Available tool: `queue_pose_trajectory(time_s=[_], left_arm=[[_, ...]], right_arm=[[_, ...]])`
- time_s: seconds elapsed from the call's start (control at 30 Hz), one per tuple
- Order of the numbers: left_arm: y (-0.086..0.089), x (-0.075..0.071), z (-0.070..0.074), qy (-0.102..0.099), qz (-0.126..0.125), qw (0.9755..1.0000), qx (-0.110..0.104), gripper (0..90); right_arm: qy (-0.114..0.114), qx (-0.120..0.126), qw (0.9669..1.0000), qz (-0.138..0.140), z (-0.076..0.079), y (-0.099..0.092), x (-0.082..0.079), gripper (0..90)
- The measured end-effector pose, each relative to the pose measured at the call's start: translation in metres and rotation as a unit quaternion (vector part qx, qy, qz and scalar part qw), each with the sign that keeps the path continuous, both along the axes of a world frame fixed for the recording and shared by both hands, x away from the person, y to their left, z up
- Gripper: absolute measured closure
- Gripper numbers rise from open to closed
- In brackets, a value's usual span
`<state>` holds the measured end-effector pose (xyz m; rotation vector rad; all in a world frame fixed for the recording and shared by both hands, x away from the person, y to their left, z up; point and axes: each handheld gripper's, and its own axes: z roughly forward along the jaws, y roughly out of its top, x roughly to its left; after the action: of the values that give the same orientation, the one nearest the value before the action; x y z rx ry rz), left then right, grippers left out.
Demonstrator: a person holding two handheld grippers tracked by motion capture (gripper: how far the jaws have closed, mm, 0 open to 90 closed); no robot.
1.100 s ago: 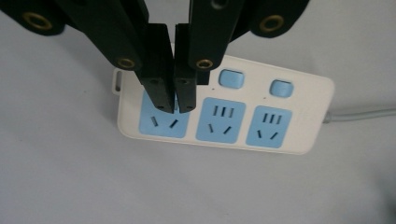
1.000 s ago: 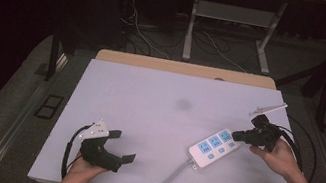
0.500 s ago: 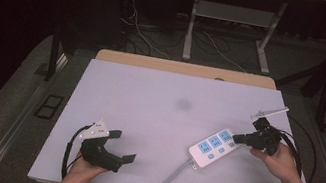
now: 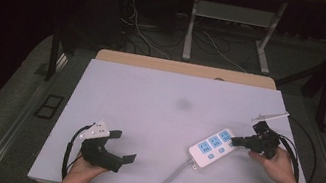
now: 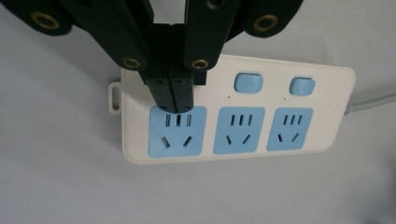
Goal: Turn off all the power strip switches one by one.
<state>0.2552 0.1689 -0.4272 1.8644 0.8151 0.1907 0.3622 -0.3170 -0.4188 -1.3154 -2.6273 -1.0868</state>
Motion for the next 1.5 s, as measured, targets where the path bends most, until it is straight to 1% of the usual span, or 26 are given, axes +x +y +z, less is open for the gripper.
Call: queue_pose_trajectory(time_s=[0.1, 0.17, 0.33, 0.43, 0.47, 0.6, 0.67, 0.77, 0.83, 1.07, 1.1, 1.13, 1.33, 1.37, 1.4, 1.5], left_arm=[[-0.0001, 0.0, -0.0001, 0.0, 0.0, 1.0, 0.0, 0.0], [-0.0002, -0.0001, -0.0001, 0.0, 0.0, 1.0, 0.0, 0.0], [-0.0007, -0.0006, 0.0002, -0.002, 0.0, 1.0, 0.0, 0.0], [-0.0011, -0.0009, 0.0001, -0.003, -0.001, 1.0, 0.002, 0.0], [-0.0011, -0.001, 0.0002, -0.003, -0.001, 1.0, 0.002, 0.0], [-0.0009, -0.0014, 0.0005, -0.002, 0.001, 1.0, 0.001, 0.0], [-0.001, -0.0019, 0.0008, -0.003, 0.001, 1.0, 0.001, 0.0], [-0.0011, -0.0021, 0.0007, -0.003, 0.001, 1.0, 0.001, 0.0], [-0.001, -0.0018, 0.0006, -0.003, 0.001, 1.0, 0.002, 0.0], [0.0001, -0.0005, 0.0001, -0.002, 0.003, 1.0, 0.0, 0.0], [0.0005, -0.0004, 0.0002, -0.003, 0.003, 1.0, -0.001, 0.0], [0.0007, -0.0003, 0.0001, -0.003, 0.003, 1.0, -0.001, 0.0], [0.0002, -0.0002, 0.0, -0.001, 0.003, 1.0, 0.0, 0.0], [0.0, -0.0001, -0.0001, -0.001, 0.003, 1.0, 0.0, 0.0], [0.0001, 0.0, -0.0002, -0.001, 0.003, 1.0, 0.0, 0.0], [0.0007, 0.0003, -0.0002, -0.001, 0.004, 1.0, -0.001, 0.0]], right_arm=[[0.002, 0.012, 0.9999, -0.002, -0.0016, -0.0002, -0.0004, 90.0], [-0.001, 0.014, 0.9999, -0.003, -0.0021, 0.0002, -0.0009, 90.0], [-0.011, -0.001, 0.9999, 0.002, -0.0007, 0.0029, -0.0026, 90.0], [-0.015, 0.002, 0.9999, 0.003, -0.0016, 0.0022, -0.0029, 90.0], [-0.013, 0.003, 0.9999, 0.0, -0.0018, 0.0019, -0.0032, 90.0], [-0.013, -0.002, 0.9999, -0.005, -0.0024, 0.0035, -0.004, 90.0], [-0.015, 0.0, 0.9999, -0.007, -0.0026, 0.0036, -0.0046, 90.0], [-0.024, 0.001, 0.9997, -0.006, -0.0034, 0.0032, -0.0065, 90.0], [-0.025, 0.001, 0.9996, -0.008, -0.0036, 0.0031, -0.0074, 90.0], [-0.028, -0.012, 0.9995, -0.002, -0.0014, 0.0056, -0.0071, 90.0], [-0.026, -0.009, 0.9996, 0.001, -0.0016, 0.0052, -0.0068, 90.0], [-0.018, -0.003, 0.9998, 0.005, -0.0017, 0.0047, -0.0065, 90.0], [-0.018, -0.008, 0.9998, 0.007, -0.0002, 0.0052, -0.0073, 90.0], [-0.02, 0.005, 0.9998, 0.005, 0.0015, 0.0039, -0.0074, 90.0], [-0.021, -0.009, 0.9997, 0.003, 0.0026, 0.004, -0.0072, 90.0], [-0.024, -0.017, 0.9996, 0.0, 0.0039, 0.0022, -0.0077, 90.0]])
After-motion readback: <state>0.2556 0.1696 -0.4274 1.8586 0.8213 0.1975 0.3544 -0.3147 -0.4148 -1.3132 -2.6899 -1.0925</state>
